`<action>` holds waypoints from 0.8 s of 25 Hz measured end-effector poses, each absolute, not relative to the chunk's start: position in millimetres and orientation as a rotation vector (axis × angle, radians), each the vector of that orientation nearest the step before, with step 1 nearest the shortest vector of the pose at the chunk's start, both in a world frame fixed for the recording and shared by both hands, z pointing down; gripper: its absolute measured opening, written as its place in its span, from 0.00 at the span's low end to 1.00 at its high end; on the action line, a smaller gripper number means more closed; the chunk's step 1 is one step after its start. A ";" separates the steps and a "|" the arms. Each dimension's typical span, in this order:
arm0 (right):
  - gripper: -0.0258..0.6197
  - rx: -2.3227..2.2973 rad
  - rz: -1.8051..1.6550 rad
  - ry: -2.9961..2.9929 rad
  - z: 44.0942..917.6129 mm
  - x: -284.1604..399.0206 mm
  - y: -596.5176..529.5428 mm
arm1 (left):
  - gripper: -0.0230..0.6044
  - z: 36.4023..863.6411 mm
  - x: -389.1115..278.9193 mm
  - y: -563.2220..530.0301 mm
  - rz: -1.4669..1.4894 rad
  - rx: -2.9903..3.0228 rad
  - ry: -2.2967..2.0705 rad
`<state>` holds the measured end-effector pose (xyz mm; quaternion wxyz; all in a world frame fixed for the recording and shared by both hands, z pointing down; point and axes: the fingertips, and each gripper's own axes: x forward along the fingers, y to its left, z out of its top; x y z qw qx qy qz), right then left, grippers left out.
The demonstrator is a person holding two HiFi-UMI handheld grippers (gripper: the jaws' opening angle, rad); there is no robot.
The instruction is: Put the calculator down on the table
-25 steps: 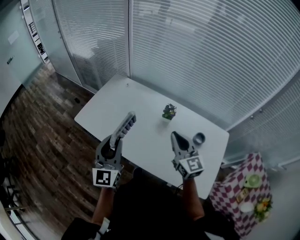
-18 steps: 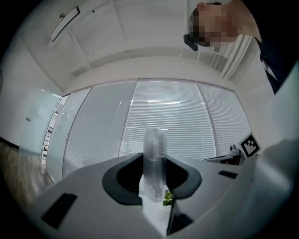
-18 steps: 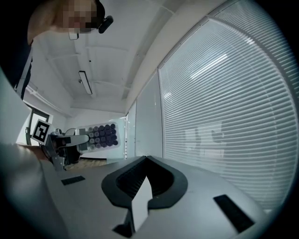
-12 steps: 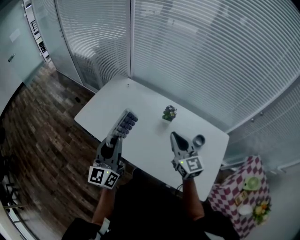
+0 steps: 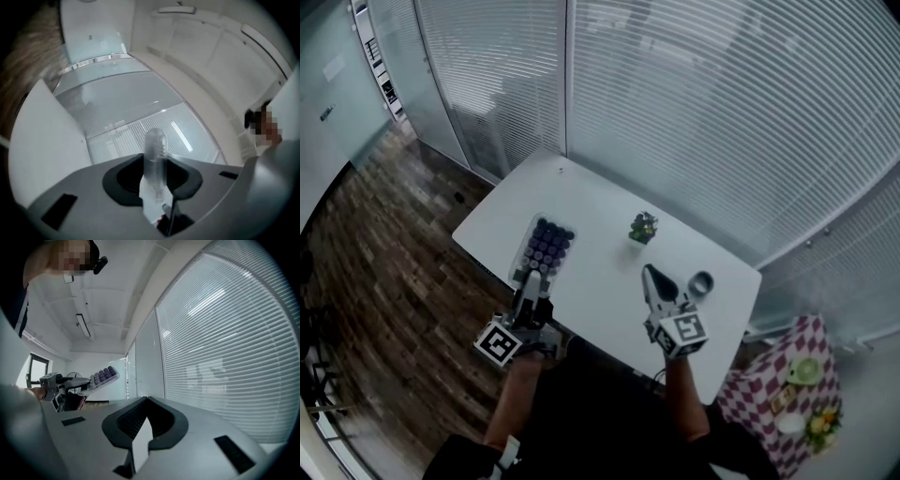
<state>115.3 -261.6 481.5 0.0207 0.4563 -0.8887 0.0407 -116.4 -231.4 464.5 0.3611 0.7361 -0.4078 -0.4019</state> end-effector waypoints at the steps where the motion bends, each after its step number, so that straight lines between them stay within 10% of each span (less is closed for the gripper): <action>1: 0.05 1.415 0.133 -2.756 482.0 115.1 -262.2 | 0.20 468.6 -120.8 -233.8 -1.131 1.791 -0.962; 20: 0.05 1.416 0.140 -2.760 484.6 109.9 -272.0 | 0.20 511.4 -130.3 -260.7 -1.099 1.581 -0.948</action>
